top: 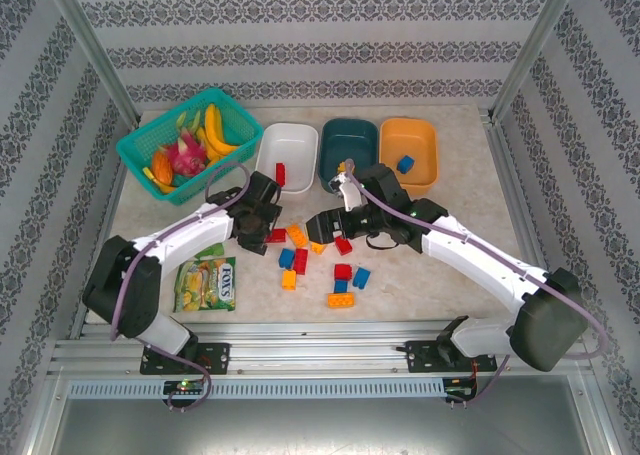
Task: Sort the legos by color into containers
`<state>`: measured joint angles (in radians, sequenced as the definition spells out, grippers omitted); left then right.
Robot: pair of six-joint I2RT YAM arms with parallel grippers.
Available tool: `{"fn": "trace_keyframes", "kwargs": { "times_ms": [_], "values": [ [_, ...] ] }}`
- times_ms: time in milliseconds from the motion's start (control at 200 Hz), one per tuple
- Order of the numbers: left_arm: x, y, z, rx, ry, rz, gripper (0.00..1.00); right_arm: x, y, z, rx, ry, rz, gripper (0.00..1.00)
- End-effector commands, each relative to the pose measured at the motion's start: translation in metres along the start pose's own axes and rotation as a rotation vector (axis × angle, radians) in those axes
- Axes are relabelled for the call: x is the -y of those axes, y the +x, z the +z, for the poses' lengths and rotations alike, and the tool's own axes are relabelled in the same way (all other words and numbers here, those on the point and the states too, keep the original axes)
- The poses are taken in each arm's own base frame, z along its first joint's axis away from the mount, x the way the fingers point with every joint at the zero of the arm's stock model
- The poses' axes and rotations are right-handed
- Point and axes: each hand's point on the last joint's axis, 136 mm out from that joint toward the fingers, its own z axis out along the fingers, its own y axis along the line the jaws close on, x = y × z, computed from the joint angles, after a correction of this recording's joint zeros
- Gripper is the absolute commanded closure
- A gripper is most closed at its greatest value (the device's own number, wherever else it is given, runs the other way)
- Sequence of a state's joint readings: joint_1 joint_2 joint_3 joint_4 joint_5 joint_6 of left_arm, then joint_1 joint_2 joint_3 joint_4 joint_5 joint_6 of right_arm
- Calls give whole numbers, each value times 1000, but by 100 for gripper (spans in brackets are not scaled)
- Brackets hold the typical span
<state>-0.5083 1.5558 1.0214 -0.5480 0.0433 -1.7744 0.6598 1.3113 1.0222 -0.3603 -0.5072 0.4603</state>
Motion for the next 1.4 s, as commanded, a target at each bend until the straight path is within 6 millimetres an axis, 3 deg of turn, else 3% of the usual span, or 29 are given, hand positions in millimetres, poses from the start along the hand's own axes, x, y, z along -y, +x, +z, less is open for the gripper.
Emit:
{"fn": "trace_keyframes", "kwargs": {
  "times_ms": [0, 555, 709, 964, 1134, 1259, 1394],
  "values": [
    [15, -3, 7, 24, 10, -202, 23, -11, -4, -4, 23, -27, -17, 7],
    [-3, -16, 49, 120, -144, -285, 36, -4, 9, -14, 15, 11, -5, 7],
    [-7, -19, 60, 128, -170, -277, 44, -3, 9, -15, 12, 13, -3, 7],
    [-6, -26, 54, 157, -158, -244, 65, -2, 8, -16, 14, 22, 0, 8],
    [19, -36, 17, 215, -89, -93, 67, -4, 1, -23, 39, 37, -10, 9],
    [56, -40, -22, 247, -26, 148, 71, -5, -15, -36, 106, 67, -15, 9],
    [101, -34, -34, 192, 28, 474, 72, -2, -42, -52, 234, 84, 20, 9]
  ]
}}
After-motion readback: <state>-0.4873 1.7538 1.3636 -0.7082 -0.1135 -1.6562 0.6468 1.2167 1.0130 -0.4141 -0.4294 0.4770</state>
